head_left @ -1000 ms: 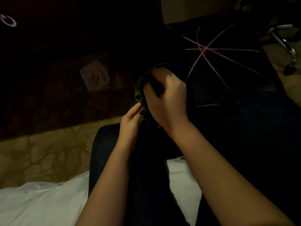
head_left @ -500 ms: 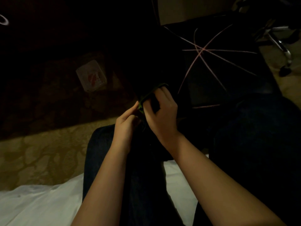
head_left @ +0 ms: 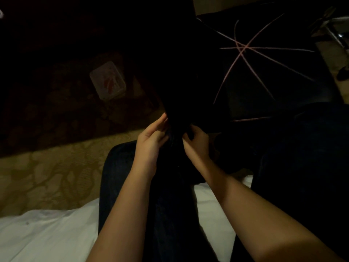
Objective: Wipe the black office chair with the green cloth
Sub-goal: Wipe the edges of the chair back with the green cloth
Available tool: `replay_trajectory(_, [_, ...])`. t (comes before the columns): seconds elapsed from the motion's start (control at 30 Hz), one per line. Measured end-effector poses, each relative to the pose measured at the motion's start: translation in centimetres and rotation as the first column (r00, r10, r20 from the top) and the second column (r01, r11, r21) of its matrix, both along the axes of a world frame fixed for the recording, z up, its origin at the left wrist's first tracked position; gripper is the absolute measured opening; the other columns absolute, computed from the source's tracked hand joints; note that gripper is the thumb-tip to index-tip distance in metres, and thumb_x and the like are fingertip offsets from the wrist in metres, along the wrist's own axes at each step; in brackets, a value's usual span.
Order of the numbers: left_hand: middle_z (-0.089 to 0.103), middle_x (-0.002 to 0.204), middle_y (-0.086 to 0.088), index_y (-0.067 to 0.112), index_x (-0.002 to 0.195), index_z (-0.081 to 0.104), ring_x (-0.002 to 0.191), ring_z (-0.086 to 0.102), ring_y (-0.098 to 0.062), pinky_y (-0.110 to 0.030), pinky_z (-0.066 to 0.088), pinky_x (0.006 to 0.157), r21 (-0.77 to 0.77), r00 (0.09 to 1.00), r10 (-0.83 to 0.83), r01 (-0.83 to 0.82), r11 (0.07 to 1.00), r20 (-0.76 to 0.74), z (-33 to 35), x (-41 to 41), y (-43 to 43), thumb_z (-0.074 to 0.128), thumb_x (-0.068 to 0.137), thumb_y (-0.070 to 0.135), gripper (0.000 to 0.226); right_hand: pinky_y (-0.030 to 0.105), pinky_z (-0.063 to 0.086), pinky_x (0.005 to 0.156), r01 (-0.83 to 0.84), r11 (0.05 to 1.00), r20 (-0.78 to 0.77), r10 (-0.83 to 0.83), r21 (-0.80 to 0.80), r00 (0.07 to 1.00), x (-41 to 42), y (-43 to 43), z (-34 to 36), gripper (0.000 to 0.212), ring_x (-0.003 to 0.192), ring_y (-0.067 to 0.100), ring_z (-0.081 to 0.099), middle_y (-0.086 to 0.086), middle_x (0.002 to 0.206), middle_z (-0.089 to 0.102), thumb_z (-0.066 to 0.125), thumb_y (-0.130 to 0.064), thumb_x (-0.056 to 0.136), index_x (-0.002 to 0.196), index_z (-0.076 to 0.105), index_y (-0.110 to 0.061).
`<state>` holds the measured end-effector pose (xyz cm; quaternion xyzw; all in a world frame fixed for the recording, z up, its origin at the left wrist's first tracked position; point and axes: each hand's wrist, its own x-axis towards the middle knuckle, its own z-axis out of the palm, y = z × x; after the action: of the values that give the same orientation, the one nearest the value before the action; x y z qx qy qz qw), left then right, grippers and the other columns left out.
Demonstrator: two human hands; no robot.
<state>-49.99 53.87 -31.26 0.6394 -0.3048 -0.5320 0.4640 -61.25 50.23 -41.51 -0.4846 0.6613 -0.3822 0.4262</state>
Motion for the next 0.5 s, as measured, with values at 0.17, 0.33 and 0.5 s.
replay_trajectory(0.17, [0.066, 0.118, 0.008, 0.028, 0.116, 0.061, 0.114, 0.061, -0.004, -0.030, 0.049, 0.098, 0.000, 0.999, 0.005, -0.005, 1.000, 0.040, -0.2, -0.5, -0.3, 0.037, 0.096, -0.007, 0.046, 0.026, 0.050, 0.079, -0.020, 0.999, -0.056, 0.018, -0.026, 0.998, -0.1, -0.1, 1.1, 0.016, 0.090, 0.018, 0.066, 0.004, 0.090, 0.071, 0.058, -0.011, 0.084, 0.093, 0.071, -0.015])
replay_trajectory(0.33, [0.063, 0.119, 0.005, 0.025, 0.125, 0.057, 0.110, 0.060, -0.005, -0.025, 0.050, 0.096, 0.065, 0.997, -0.026, 0.021, 0.998, 0.068, -0.6, -1.0, -0.6, 0.040, 0.095, -0.005, 0.045, 0.000, 0.038, 0.072, -0.086, 0.971, -0.044, 0.078, -0.223, 0.996, -0.6, 0.3, 4.9, 0.019, 0.084, 0.000, 0.056, -0.007, 0.090, 0.063, 0.056, -0.012, 0.082, 0.094, 0.070, -0.014])
replay_trajectory(0.5, [0.061, 0.129, -0.006, 0.019, 0.135, 0.054, 0.117, 0.059, -0.022, -0.039, 0.049, 0.101, 0.213, 0.995, -0.063, 0.044, 0.976, 0.079, -1.1, -1.1, -1.2, 0.046, 0.097, 0.003, 0.042, 0.001, 0.035, 0.073, -0.091, 0.903, -0.066, 0.070, -0.420, 0.995, -1.1, 0.4, 9.4, 0.012, 0.080, 0.002, 0.055, -0.006, 0.085, 0.059, 0.061, -0.002, 0.081, 0.089, 0.069, -0.005])
